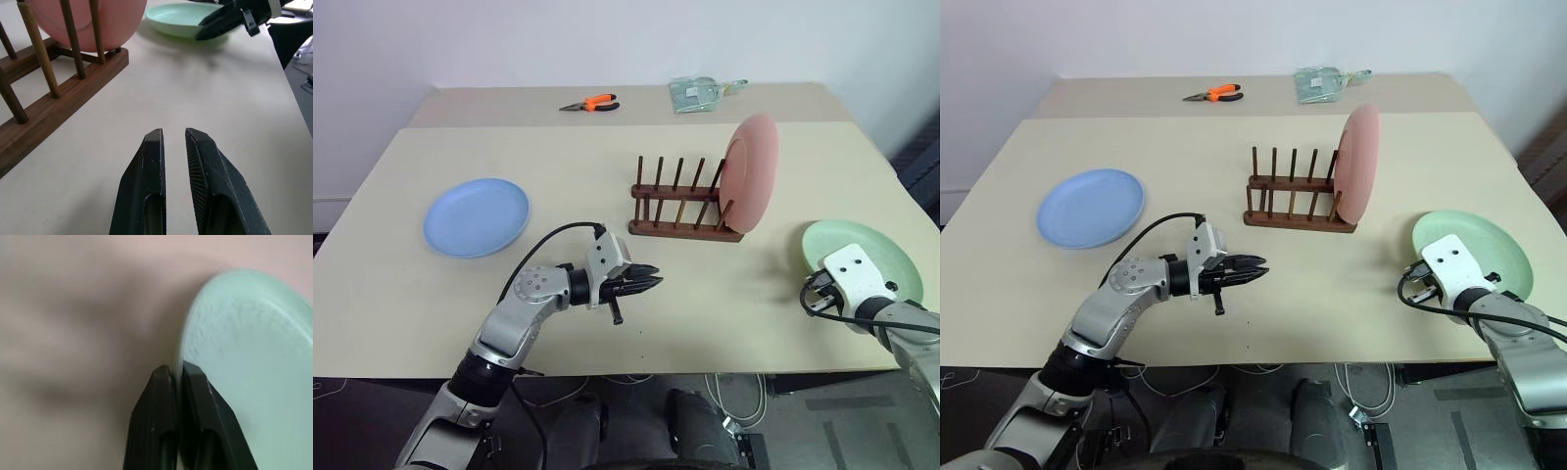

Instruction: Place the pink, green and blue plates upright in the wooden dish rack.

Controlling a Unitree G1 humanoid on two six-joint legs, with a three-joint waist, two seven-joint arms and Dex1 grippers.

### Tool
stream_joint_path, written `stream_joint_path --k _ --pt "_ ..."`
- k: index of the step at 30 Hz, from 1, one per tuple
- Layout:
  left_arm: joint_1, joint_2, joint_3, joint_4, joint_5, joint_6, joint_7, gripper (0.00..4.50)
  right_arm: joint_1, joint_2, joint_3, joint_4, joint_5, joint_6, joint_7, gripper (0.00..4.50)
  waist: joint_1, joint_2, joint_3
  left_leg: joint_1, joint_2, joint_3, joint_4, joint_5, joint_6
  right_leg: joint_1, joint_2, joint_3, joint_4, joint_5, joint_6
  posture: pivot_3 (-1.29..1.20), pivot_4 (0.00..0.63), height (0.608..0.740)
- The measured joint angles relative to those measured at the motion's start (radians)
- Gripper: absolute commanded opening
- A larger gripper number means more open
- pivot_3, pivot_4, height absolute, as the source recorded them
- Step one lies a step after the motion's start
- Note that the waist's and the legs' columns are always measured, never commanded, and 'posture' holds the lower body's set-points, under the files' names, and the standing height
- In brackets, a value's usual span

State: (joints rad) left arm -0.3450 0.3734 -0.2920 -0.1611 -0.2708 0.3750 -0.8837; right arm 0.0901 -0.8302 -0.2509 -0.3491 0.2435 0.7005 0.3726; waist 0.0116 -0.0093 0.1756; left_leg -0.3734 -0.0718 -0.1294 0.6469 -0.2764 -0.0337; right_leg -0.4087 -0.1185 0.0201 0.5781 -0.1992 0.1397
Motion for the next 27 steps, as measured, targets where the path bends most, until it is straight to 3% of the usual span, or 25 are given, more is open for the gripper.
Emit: stream_joint_path --k 3,6,9,13,17,22,27 --pt "0.007 0.011 0.007 -0.003 0.000 -0.001 0.003 0.67 -0.143 0.093 -0.112 0.014 0.095 0.005 -0.015 0.05 -0.004 0.001 0.001 0.000 0.000 0.001 0.000 0.000 0.000 0.000 0.000 0.001 0.000 0.000 0.000 0.00 0.150 0.740" --pt "0.019 0.016 0.027 -0.004 -0.003 -0.003 0.010 0.67 -0.464 0.163 -0.310 0.004 0.375 0.050 -0.057 0.05 -0.007 0.007 0.004 0.000 0.000 0.000 0.000 0.000 0.000 -0.001 0.000 0.000 0.001 0.001 -0.001 0.00 0.150 0.740" --pt "0.020 0.023 0.061 0.001 -0.004 -0.010 0.017 0.67 -0.646 0.182 -0.406 -0.053 0.615 0.092 -0.104 0.05 0.004 0.002 0.002 0.000 0.001 -0.008 -0.003 0.000 0.000 0.000 0.002 -0.007 0.001 0.003 -0.001 0.00 0.150 0.740" --pt "0.017 0.021 0.126 0.042 -0.004 -0.036 0.048 0.67 -0.796 0.271 -0.345 -0.062 0.948 0.157 -0.208 0.05 -0.002 0.002 0.002 -0.001 0.000 -0.007 -0.002 0.000 0.000 -0.001 0.000 -0.003 0.000 0.003 -0.004 0.00 0.150 0.740" --pt "0.027 0.046 0.171 0.063 -0.005 -0.068 0.050 0.67 -0.869 0.395 -0.198 -0.078 1.141 0.164 -0.340 0.05 -0.008 0.003 0.002 0.000 0.000 -0.007 -0.003 0.000 0.000 -0.001 0.001 -0.003 0.001 0.003 -0.004 0.00 0.150 0.740" --pt "0.061 0.077 0.213 0.063 -0.026 -0.076 0.036 0.67 -0.841 0.470 -0.087 -0.016 1.157 0.160 -0.488 0.05 0.001 0.003 0.002 -0.001 -0.001 -0.006 -0.002 0.000 0.000 -0.002 0.000 -0.003 0.001 0.003 -0.004 0.00 0.150 0.740" --pt "0.079 0.078 0.229 0.051 -0.038 -0.075 0.037 0.67 -0.794 0.484 -0.065 0.052 1.147 0.157 -0.546 0.05 -0.003 0.003 0.002 -0.001 -0.001 -0.005 -0.003 0.000 0.000 -0.003 0.001 -0.003 0.002 0.003 -0.004 0.00 0.150 0.740"
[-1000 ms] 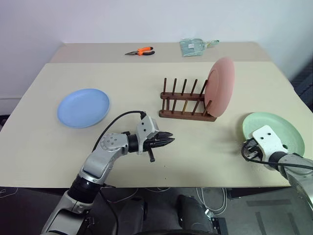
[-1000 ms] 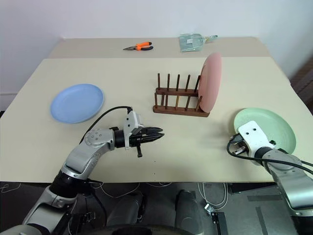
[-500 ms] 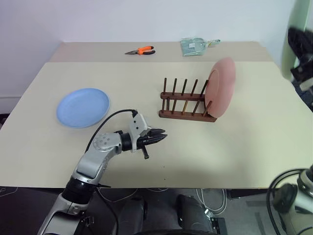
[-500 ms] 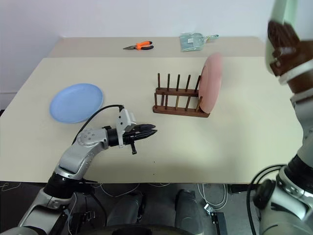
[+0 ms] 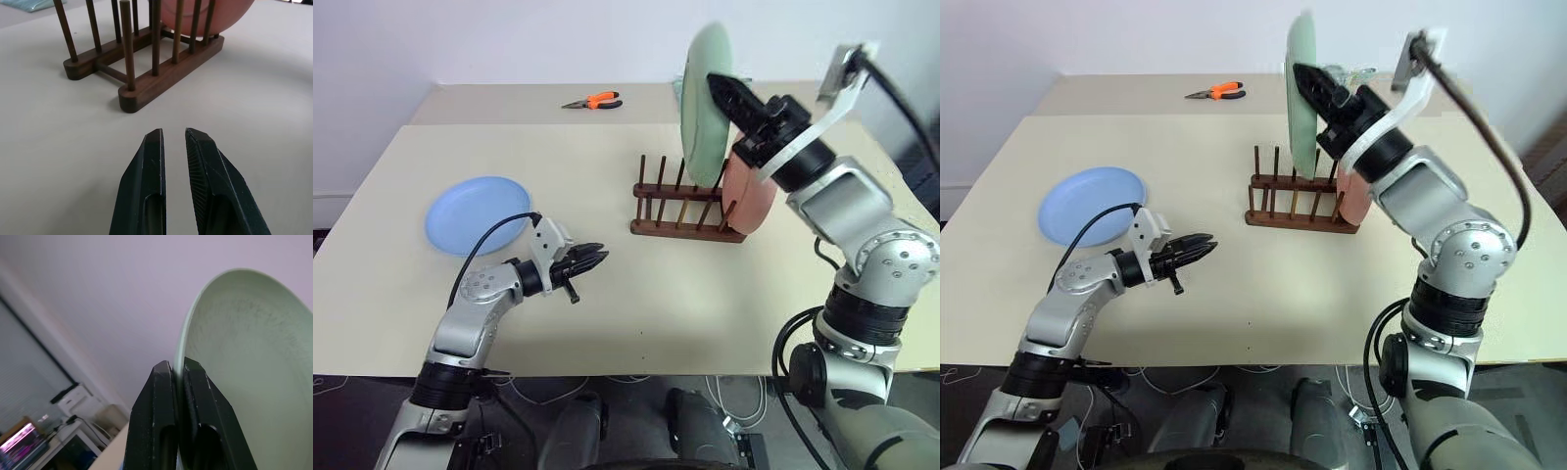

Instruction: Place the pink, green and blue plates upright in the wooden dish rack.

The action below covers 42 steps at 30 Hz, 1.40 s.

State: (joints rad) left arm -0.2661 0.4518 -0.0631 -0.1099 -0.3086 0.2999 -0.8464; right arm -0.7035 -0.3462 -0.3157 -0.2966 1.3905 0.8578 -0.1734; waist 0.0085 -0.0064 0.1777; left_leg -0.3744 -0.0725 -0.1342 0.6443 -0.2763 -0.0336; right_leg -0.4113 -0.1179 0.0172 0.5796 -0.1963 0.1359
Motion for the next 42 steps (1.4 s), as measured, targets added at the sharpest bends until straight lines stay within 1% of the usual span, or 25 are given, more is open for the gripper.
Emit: stream_joint_path --k 7,8,10,11,12,13,15,19,20,21,23,24,26,27,29,32,35,36,37,40,42 --pt "0.009 -0.013 -0.004 -0.012 -0.001 0.001 0.005 0.67 0.018 0.031 0.001 0.069 0.037 -0.002 -0.067 0.05 -0.017 0.000 0.000 0.001 0.000 0.000 -0.001 0.000 0.000 0.000 0.001 0.000 0.000 0.000 0.001 0.00 0.150 0.740" --pt "0.009 -0.015 -0.004 -0.012 -0.001 0.001 0.005 0.67 0.020 0.037 0.003 0.086 0.037 -0.002 -0.078 0.34 -0.019 0.000 0.000 0.001 0.000 0.000 -0.001 0.000 0.000 0.000 0.001 0.000 0.000 0.000 0.001 0.00 0.150 0.740" --pt "0.009 -0.018 -0.004 -0.012 -0.001 0.001 0.005 0.67 0.025 0.045 0.006 0.108 0.030 -0.005 -0.091 1.09 -0.021 0.000 0.000 0.001 0.000 0.000 -0.001 0.000 0.000 0.000 0.001 0.000 0.000 0.001 0.001 0.00 0.150 0.740" --pt "0.009 -0.018 -0.004 -0.012 -0.001 0.001 0.005 0.67 0.025 0.045 0.006 0.115 0.019 -0.012 -0.093 1.51 -0.022 0.000 0.000 0.001 0.000 0.000 -0.001 0.000 0.000 0.000 0.001 0.000 0.000 0.001 0.002 0.00 0.150 0.740" --pt "0.009 -0.018 -0.004 -0.012 -0.001 0.003 0.005 0.67 0.024 0.042 0.010 0.119 -0.005 -0.021 -0.090 2.04 -0.022 0.000 0.000 0.001 0.000 0.000 -0.001 0.000 0.000 0.000 0.001 0.000 0.000 0.001 0.002 0.00 0.150 0.740" --pt "0.009 -0.018 -0.004 -0.012 -0.001 0.006 0.005 0.92 0.023 0.032 0.022 0.121 -0.043 -0.030 -0.076 2.57 -0.022 0.000 0.000 0.001 0.000 0.000 -0.001 0.000 0.000 0.000 0.001 0.000 0.000 0.001 0.002 0.00 0.150 0.740" --pt "0.010 -0.018 -0.003 -0.012 -0.004 0.024 0.006 1.51 0.013 -0.022 0.061 0.117 -0.146 -0.055 -0.022 2.59 -0.021 0.001 0.000 0.000 0.000 0.001 -0.001 0.000 0.000 0.000 0.001 0.000 0.000 0.001 0.003 0.00 0.150 0.740" --pt "0.009 -0.020 0.016 -0.008 -0.010 0.043 0.050 3.42 -0.015 -0.201 0.151 0.080 -0.431 -0.154 0.135 2.59 -0.021 0.001 0.000 0.000 0.000 0.001 -0.001 0.000 0.000 0.000 0.001 0.000 0.000 0.001 0.003 0.00 0.150 0.740" --pt "-0.001 -0.025 0.032 0.009 -0.001 0.036 0.088 3.98 -0.017 -0.236 0.153 0.081 -0.480 -0.179 0.175 3.08 -0.020 0.000 0.000 0.000 0.000 0.001 -0.001 0.000 0.000 0.000 0.001 0.000 0.000 0.001 0.003 0.00 0.150 0.740" --pt "-0.016 -0.026 0.057 0.037 0.015 0.027 0.132 4.43 -0.020 -0.262 0.151 0.081 -0.516 -0.200 0.210 3.39 -0.020 0.000 0.001 0.001 0.000 0.001 -0.001 0.000 0.000 0.000 0.001 0.000 0.000 0.001 0.004 0.00 0.150 0.740" --pt "-0.074 -0.034 0.133 0.126 0.060 0.016 0.284 4.48 -0.024 -0.334 0.161 0.075 -0.598 -0.255 0.316 4.37 -0.020 0.000 0.001 0.001 0.000 0.000 -0.001 0.000 0.000 0.000 0.001 0.000 0.000 -0.001 0.007 0.00 0.150 0.740" --pt "-0.105 -0.032 0.188 0.167 0.081 0.015 0.364 4.48 -0.031 -0.363 0.172 0.061 -0.633 -0.276 0.369 4.45 -0.023 0.000 0.001 0.001 0.001 0.000 -0.001 0.000 0.000 0.000 0.001 -0.001 0.000 -0.001 0.008 0.00 0.150 0.740" --pt "-0.162 -0.028 0.263 0.208 0.132 0.027 0.528 4.48 -0.040 -0.409 0.219 0.006 -0.691 -0.308 0.478 4.45 -0.028 -0.001 0.000 0.001 0.001 0.001 -0.002 0.000 0.000 0.000 0.001 0.000 0.000 -0.001 0.008 0.00 0.150 0.740" --pt "-0.190 -0.024 0.288 0.221 0.163 0.052 0.617 4.48 -0.040 -0.423 0.263 -0.031 -0.722 -0.322 0.536 4.45 -0.029 -0.001 0.000 0.001 0.001 0.001 -0.002 0.000 0.000 0.000 0.001 0.000 0.000 -0.001 0.008 0.00 0.150 0.740" --pt "-0.239 -0.016 0.356 0.243 0.215 0.118 0.783 4.48 -0.028 -0.418 0.368 -0.103 -0.765 -0.343 0.636 4.45 -0.029 -0.002 0.000 0.001 0.001 0.001 -0.002 0.000 0.000 0.000 0.001 0.000 0.000 -0.001 0.009 0.00 0.150 0.740" --pt "-0.251 -0.007 0.466 0.246 0.230 0.217 0.930 4.48 0.011 -0.388 0.454 -0.121 -0.820 -0.357 0.714 4.45 -0.022 -0.005 0.000 0.001 0.000 0.000 -0.001 0.000 -0.001 0.000 0.000 0.000 0.000 -0.001 0.009 0.00 0.150 0.740" --pt "-0.246 -0.027 0.599 0.221 0.192 0.353 1.013 4.48 0.046 -0.351 0.516 -0.109 -0.886 -0.387 0.762 4.45 -0.017 -0.008 0.001 0.000 0.000 -0.001 0.000 0.001 -0.002 0.000 0.000 -0.001 0.000 -0.001 0.008 0.00 0.150 0.740" --pt "-0.241 -0.036 0.624 0.202 0.177 0.390 1.025 4.48 0.050 -0.339 0.526 -0.107 -0.901 -0.393 0.772 4.45 -0.015 -0.009 0.001 0.000 0.000 -0.001 0.000 0.001 -0.002 0.000 0.000 -0.001 0.000 0.000 0.007 0.00 0.150 0.740" --pt "-0.236 -0.059 0.656 0.176 0.153 0.437 1.035 4.48 0.056 -0.327 0.532 -0.107 -0.916 -0.402 0.783 4.45 -0.011 -0.009 0.001 0.000 -0.001 -0.002 0.000 0.001 -0.003 0.000 0.000 -0.001 0.000 0.001 0.005 0.00 0.150 0.740" --pt "-0.230 -0.148 0.753 0.108 0.061 0.562 1.067 4.48 0.058 -0.296 0.535 -0.105 -0.946 -0.419 0.807 4.45 -0.003 -0.011 0.001 0.000 -0.001 -0.002 0.000 0.001 -0.003 0.000 0.000 -0.001 0.001 0.001 0.005 0.00 0.150 0.740" --pt "-0.231 -0.192 0.812 0.090 -0.013 0.631 1.063 3.97 0.064 -0.281 0.535 -0.104 -0.960 -0.422 0.814 4.50 -0.003 -0.012 0.001 0.000 -0.001 -0.002 0.000 0.001 -0.003 0.000 0.000 -0.001 0.001 0.001 0.005 0.00 0.150 0.740"
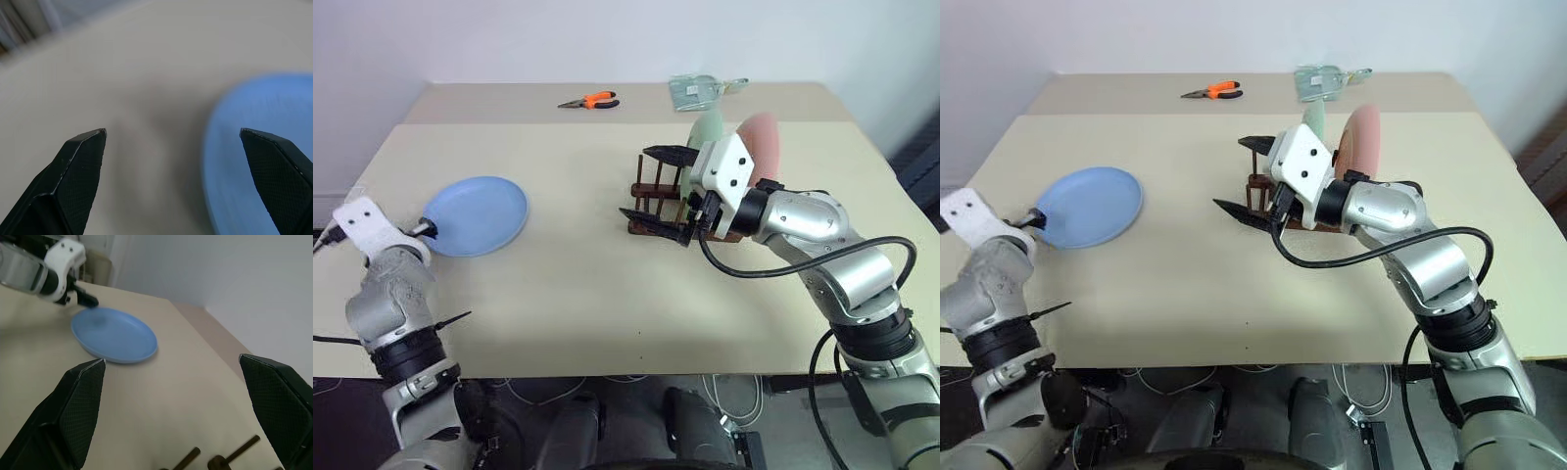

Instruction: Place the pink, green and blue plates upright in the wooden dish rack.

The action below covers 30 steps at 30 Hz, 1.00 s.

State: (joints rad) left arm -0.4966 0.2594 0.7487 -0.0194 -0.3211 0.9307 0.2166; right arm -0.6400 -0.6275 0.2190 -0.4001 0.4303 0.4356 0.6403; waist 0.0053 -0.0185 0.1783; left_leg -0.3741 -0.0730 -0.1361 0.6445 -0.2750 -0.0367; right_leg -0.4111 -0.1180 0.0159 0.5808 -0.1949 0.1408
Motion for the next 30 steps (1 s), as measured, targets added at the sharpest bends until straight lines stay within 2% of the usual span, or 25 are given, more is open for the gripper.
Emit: stream_joint_path --k 2,8,9,13,18,22,25,30 --pt "-0.008 -0.036 0.055 -0.011 -0.067 0.035 -0.001 3.22 0.010 0.018 0.000 0.001 -0.016 0.000 0.006 4.50 0.001 -0.001 0.000 0.000 0.000 0.000 0.000 0.000 0.000 0.000 0.000 0.000 0.000 0.000 0.000 0.00 0.150 0.740" --pt "-0.067 -0.074 0.124 0.036 -0.162 0.030 0.044 0.22 0.016 0.033 0.000 0.002 -0.063 -0.001 0.014 4.50 0.005 -0.003 0.001 0.000 0.000 0.000 0.000 0.001 -0.001 0.000 0.000 0.000 0.000 0.000 0.000 0.00 0.150 0.740" --pt "-0.067 -0.072 0.116 0.037 -0.167 0.012 0.027 0.08 0.017 0.033 -0.001 0.002 -0.064 0.002 0.016 4.50 0.005 -0.003 0.001 0.000 0.000 0.000 0.000 0.001 -0.001 0.000 0.000 0.000 0.000 0.000 0.000 0.00 0.150 0.740" --pt "-0.069 -0.053 -0.064 -0.043 -0.180 -0.086 -0.152 0.08 0.016 0.030 0.004 0.002 -0.099 0.006 0.035 4.50 0.009 -0.007 0.003 -0.001 -0.001 0.000 0.000 0.002 -0.003 0.000 0.000 -0.001 -0.001 0.000 -0.001 0.00 0.150 0.740" --pt "-0.170 -0.013 -0.310 -0.239 -0.235 -0.108 -0.308 0.08 -0.065 0.053 0.134 0.031 -0.310 -0.120 0.042 4.50 -0.003 -0.007 0.003 0.000 0.000 0.001 -0.001 0.001 -0.003 0.000 0.000 0.000 -0.001 0.000 -0.001 0.00 0.150 0.740" --pt "-0.217 -0.018 -0.377 -0.299 -0.292 -0.073 -0.314 0.08 -0.128 0.094 0.217 0.126 -0.478 -0.249 0.028 4.50 -0.026 -0.006 0.003 0.003 0.001 0.001 -0.005 0.002 -0.004 -0.001 0.001 0.001 0.000 0.000 -0.001 0.00 0.150 0.740" --pt "-0.217 -0.010 -0.383 -0.303 -0.316 -0.027 -0.301 0.00 -0.170 0.126 0.253 0.266 -0.605 -0.340 -0.004 3.68 -0.025 -0.006 0.003 0.002 0.001 0.001 -0.009 0.005 -0.008 -0.004 0.001 0.001 0.000 0.001 -0.002 0.00 0.150 0.740" --pt "-0.218 0.008 -0.375 -0.318 -0.349 0.004 -0.279 0.00 -0.187 0.151 0.261 0.342 -0.686 -0.411 -0.012 1.34 -0.018 -0.007 0.003 0.001 0.000 0.000 -0.012 0.008 -0.013 -0.004 0.001 0.001 -0.001 0.001 -0.002 0.00 0.150 0.740"
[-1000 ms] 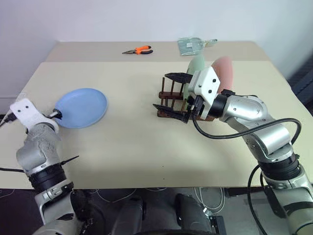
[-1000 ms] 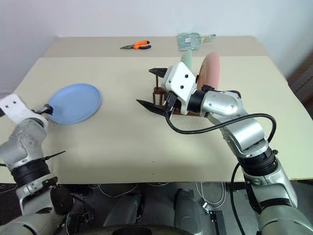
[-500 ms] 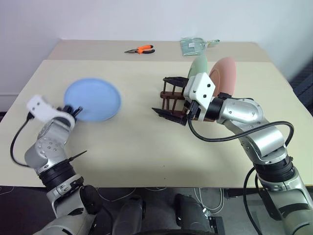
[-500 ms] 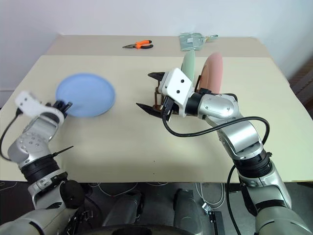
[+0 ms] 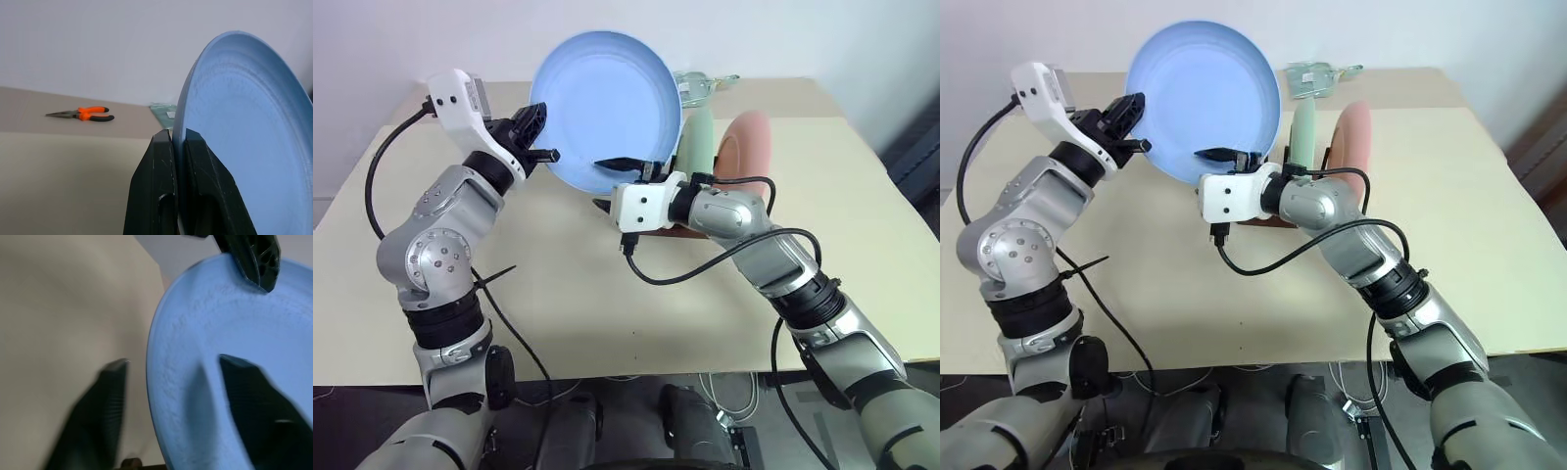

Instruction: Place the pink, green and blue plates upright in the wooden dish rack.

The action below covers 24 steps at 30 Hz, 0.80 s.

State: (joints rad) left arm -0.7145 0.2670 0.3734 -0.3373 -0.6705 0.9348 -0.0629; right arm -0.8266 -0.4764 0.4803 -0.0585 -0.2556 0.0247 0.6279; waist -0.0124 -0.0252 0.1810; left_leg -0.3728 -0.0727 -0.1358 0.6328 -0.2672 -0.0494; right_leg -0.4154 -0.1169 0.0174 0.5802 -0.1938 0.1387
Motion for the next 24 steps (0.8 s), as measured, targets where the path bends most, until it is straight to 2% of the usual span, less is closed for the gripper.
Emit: stream_joint_path --k 2,3,5,9,10,12,14,16,20,24 --pt "0.000 0.000 0.009 0.000 -0.017 0.001 0.013 0.00 0.003 0.001 0.000 0.003 -0.019 -0.024 0.005 0.34 0.000 0.000 0.000 0.000 0.000 0.000 0.000 0.000 0.000 0.000 0.000 0.000 0.000 0.000 0.000 0.00 0.150 0.740" --pt "0.000 0.000 0.014 0.000 -0.022 0.001 0.015 0.34 0.005 0.001 0.002 0.004 -0.029 -0.033 0.009 0.02 0.000 0.000 0.000 0.000 0.000 0.000 0.000 0.000 0.000 0.000 0.000 0.000 0.000 0.000 0.000 0.00 0.150 0.740" --pt "0.000 -0.007 0.023 0.000 -0.046 -0.004 0.018 1.01 0.011 0.004 0.001 0.004 -0.047 -0.047 0.006 0.00 -0.001 0.000 0.000 0.000 0.000 0.000 0.000 0.000 0.000 0.000 0.000 0.000 0.000 0.000 0.000 0.00 0.150 0.740" --pt "-0.029 -0.052 0.104 0.024 -0.097 -0.090 0.073 2.98 0.026 0.014 -0.001 0.005 -0.063 -0.060 0.004 0.00 0.000 -0.001 0.000 0.000 0.000 -0.001 0.000 0.001 -0.001 0.000 0.000 0.000 0.000 0.000 0.000 0.00 0.150 0.740" --pt "-0.060 -0.055 0.140 0.055 -0.097 -0.135 0.107 2.98 0.028 0.025 -0.009 0.005 -0.060 -0.061 0.003 0.00 -0.002 -0.001 0.000 0.000 0.000 -0.001 0.000 0.001 -0.001 0.000 0.001 0.000 0.000 0.001 -0.001 0.00 0.150 0.740" --pt "-0.106 0.007 0.222 0.142 -0.044 -0.269 0.163 2.98 0.031 0.076 -0.049 -0.005 -0.014 -0.053 -0.005 0.00 -0.012 0.000 0.000 0.002 0.001 0.001 -0.004 0.002 -0.003 -0.003 0.002 0.002 0.000 0.002 -0.002 0.00 0.150 0.740" --pt "-0.066 0.101 0.244 0.201 0.039 -0.364 0.156 2.98 0.032 0.135 -0.117 -0.040 0.074 -0.009 -0.009 0.00 -0.018 0.000 0.000 0.002 0.002 0.001 -0.005 0.002 -0.003 -0.003 0.003 0.002 0.001 0.002 -0.003 0.00 0.150 0.740" --pt "0.039 0.169 0.226 0.239 0.120 -0.448 0.093 2.98 0.032 0.221 -0.222 -0.103 0.224 0.099 -0.022 0.00 -0.016 0.000 0.000 0.001 0.002 0.000 -0.004 0.002 -0.003 -0.004 0.003 0.002 0.001 0.002 -0.003 0.00 0.150 0.740" --pt "0.251 0.196 0.073 0.258 0.224 -0.533 -0.077 2.98 -0.014 0.394 -0.428 -0.227 0.600 0.406 -0.119 0.00 0.010 -0.002 -0.001 -0.002 0.001 -0.003 -0.002 0.000 0.001 -0.004 0.003 0.002 0.001 0.003 -0.005 0.00 0.150 0.740" --pt "0.440 0.159 -0.134 0.204 0.253 -0.560 -0.248 2.98 -0.074 0.525 -0.645 -0.264 0.974 0.678 -0.362 0.00 0.016 -0.002 -0.002 -0.001 0.001 -0.003 -0.004 0.000 0.001 -0.005 0.003 0.002 0.002 0.003 -0.007 0.00 0.150 0.740"
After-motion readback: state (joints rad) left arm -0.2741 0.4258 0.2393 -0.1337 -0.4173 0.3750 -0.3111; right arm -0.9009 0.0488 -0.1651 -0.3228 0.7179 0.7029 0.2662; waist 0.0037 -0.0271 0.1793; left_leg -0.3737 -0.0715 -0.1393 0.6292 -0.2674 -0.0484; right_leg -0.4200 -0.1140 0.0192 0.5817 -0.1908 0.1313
